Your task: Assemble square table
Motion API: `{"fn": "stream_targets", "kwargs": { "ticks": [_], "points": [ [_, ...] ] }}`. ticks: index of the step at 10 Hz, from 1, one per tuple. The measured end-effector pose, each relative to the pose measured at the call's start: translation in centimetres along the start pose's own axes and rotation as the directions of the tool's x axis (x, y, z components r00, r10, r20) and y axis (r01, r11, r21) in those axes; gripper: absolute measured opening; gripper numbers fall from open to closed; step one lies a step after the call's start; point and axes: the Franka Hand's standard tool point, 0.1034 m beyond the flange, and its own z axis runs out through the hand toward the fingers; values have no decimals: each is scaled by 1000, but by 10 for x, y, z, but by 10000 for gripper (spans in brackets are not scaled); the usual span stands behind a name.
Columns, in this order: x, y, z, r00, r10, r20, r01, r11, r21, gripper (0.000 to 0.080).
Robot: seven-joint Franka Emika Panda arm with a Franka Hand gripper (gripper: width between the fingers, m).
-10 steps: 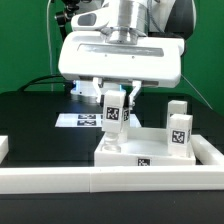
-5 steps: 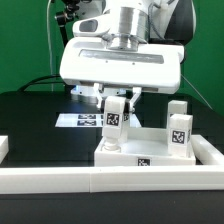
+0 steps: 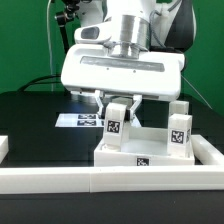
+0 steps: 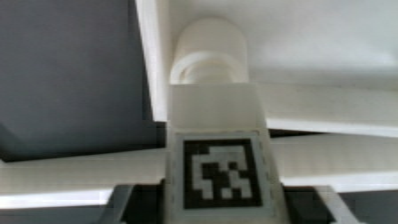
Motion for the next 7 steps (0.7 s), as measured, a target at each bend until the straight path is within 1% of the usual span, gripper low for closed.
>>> {"fn": "stream_targets", "kwargs": {
  "ticks": [1,4,6,7],
  "points": [
    [1,-3,2,1000,-7,-7,7,1000,-1,290],
    [3,-5,3,998,-22,-52,22,1000,-7,290],
    [3,-5,4,998,-22,-51,22,1000,-7,305],
    [3,-5,4,998,-22,-51,22,1000,-7,492]
  ]
}}
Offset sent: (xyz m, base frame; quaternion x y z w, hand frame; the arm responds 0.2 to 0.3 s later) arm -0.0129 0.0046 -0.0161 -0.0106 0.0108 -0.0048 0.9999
